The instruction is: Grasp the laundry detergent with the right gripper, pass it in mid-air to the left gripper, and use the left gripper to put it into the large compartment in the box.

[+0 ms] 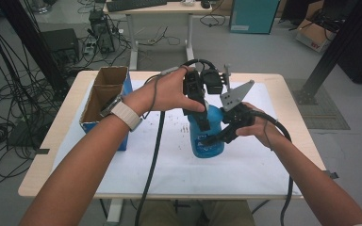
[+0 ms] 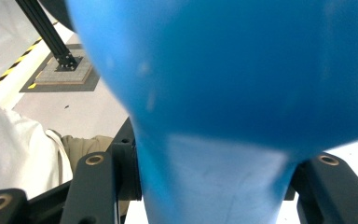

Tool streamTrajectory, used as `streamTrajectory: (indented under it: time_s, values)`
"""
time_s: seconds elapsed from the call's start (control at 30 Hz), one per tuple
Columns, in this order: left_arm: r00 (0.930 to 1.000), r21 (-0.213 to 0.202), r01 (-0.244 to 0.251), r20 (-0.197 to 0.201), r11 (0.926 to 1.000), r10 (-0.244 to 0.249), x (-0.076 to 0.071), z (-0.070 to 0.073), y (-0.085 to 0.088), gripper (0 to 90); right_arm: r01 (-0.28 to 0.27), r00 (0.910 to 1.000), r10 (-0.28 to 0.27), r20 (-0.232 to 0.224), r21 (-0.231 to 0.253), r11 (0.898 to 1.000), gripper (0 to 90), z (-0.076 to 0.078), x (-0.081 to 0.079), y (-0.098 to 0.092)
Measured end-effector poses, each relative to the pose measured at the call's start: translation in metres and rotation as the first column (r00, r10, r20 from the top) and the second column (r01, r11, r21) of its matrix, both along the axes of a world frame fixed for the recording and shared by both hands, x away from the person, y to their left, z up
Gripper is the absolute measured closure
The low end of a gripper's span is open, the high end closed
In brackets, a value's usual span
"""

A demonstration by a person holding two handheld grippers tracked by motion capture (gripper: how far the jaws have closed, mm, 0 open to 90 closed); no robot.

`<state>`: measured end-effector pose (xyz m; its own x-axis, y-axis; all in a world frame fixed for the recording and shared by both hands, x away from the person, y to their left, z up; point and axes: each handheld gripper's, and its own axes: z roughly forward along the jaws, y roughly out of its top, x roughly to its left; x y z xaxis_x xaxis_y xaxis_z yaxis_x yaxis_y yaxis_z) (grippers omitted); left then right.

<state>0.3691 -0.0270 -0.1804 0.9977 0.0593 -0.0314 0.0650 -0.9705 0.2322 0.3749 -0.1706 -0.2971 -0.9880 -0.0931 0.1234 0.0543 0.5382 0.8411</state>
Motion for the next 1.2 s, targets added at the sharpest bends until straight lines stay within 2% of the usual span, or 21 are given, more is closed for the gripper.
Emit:
streamTrajectory:
  time_s: [0.17,0.23,0.27,0.33,0.47,0.73,0.9,1.2]
  values:
    - [1.0,0.005,0.002,0.0,1.0,-0.002,-0.0002,-0.0008,-0.0002,21.1,-0.003,1.0,0.003,0.002,0.003,1.0,43.6,-0.0005,-0.0001,0.0004]
    - [0.9998,0.004,0.005,-0.019,1.0,-0.005,-0.0003,-0.001,-0.0002,22.4,-0.003,0.9999,0.003,0.012,0.009,1.0,43.6,-0.0007,0.0005,0.0008]
    - [0.9999,0.003,0.003,-0.015,1.0,-0.003,-0.0007,-0.0018,-0.0003,23.0,0.0,1.0,0.0,0.001,0.004,1.0,43.6,-0.0005,-0.0002,0.0005]
    - [0.9998,0.012,0.002,-0.022,0.9999,-0.002,-0.0003,-0.0024,-0.0006,23.5,-0.003,1.0,0.003,0.004,0.006,1.0,43.6,-0.001,0.0,0.0009]
    - [0.9997,0.007,0.003,-0.026,1.0,-0.003,0.0001,-0.0041,-0.0005,25.6,-0.006,1.0,0.006,0.003,0.004,1.0,43.6,-0.0017,-0.0004,0.0014]
    - [0.9994,0.004,0.012,-0.034,0.9999,-0.012,-0.0009,-0.0045,-0.0008,36.4,-0.006,1.0,0.006,-0.004,0.0,1.0,43.6,-0.0023,-0.0001,0.0012]
    - [0.9994,0.016,0.016,-0.03,0.9997,-0.016,-0.0007,-0.0043,-0.0004,36.7,-0.005,0.9999,0.005,-0.009,-0.002,1.0,43.6,-0.003,-0.0004,0.002]
    - [0.9998,0.014,0.001,-0.022,0.9999,-0.001,-0.0035,-0.0043,0.0006,37.2,-0.004,1.0,0.004,0.0,0.0,1.0,43.6,-0.003,-0.0005,0.0031]
